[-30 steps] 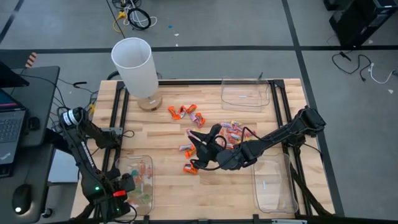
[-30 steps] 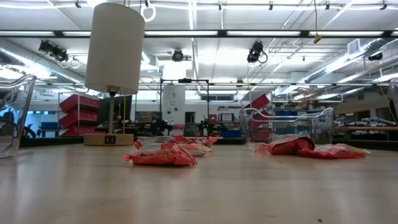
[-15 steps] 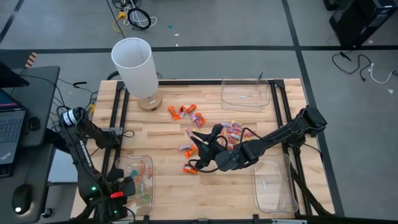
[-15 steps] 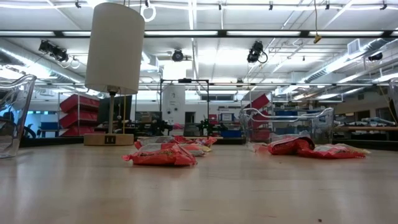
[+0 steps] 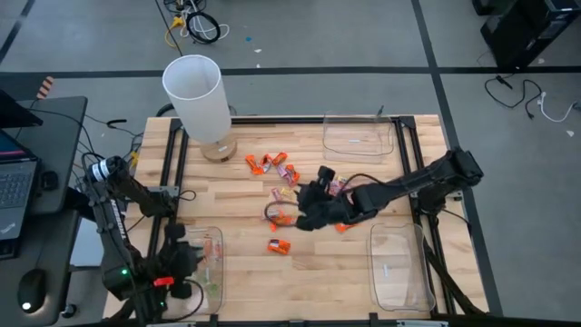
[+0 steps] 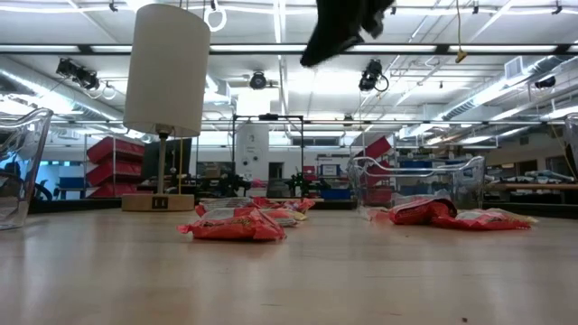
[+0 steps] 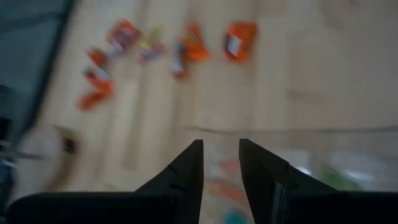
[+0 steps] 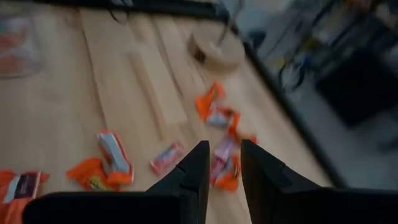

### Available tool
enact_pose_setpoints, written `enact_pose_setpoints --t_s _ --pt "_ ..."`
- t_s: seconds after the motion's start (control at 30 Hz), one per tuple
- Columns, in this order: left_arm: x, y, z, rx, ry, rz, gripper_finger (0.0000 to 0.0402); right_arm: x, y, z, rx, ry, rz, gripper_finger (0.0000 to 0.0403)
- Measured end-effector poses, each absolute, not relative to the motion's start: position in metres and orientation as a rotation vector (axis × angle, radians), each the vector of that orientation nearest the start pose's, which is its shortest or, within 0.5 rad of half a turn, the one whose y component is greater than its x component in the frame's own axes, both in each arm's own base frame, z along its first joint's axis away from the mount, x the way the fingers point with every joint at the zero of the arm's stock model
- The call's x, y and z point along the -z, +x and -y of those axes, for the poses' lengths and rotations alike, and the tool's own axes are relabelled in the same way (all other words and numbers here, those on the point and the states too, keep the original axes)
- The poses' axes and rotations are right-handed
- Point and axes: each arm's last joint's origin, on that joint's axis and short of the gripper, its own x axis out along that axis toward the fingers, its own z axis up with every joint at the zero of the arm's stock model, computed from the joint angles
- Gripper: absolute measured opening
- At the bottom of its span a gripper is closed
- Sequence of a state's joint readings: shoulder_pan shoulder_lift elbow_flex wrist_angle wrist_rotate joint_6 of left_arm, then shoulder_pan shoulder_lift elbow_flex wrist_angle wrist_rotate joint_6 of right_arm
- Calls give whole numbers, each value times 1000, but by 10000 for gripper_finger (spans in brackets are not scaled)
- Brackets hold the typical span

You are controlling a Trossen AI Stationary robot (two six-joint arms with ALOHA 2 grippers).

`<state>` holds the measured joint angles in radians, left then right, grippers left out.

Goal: Sort candy
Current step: Put the orange gummy into the bottom left transparent bin

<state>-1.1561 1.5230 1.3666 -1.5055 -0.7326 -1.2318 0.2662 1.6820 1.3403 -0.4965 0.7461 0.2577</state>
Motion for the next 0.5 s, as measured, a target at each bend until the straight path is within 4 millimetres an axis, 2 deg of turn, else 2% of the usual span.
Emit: enact_pose_setpoints --t_s 0.33,0.5 --pt "-303 132 208 -361 355 -808 106 -257 341 -19 638 212 -924 77" --pt "-303 137 205 -366 392 -808 106 -248 335 0 671 348 -1011 78"
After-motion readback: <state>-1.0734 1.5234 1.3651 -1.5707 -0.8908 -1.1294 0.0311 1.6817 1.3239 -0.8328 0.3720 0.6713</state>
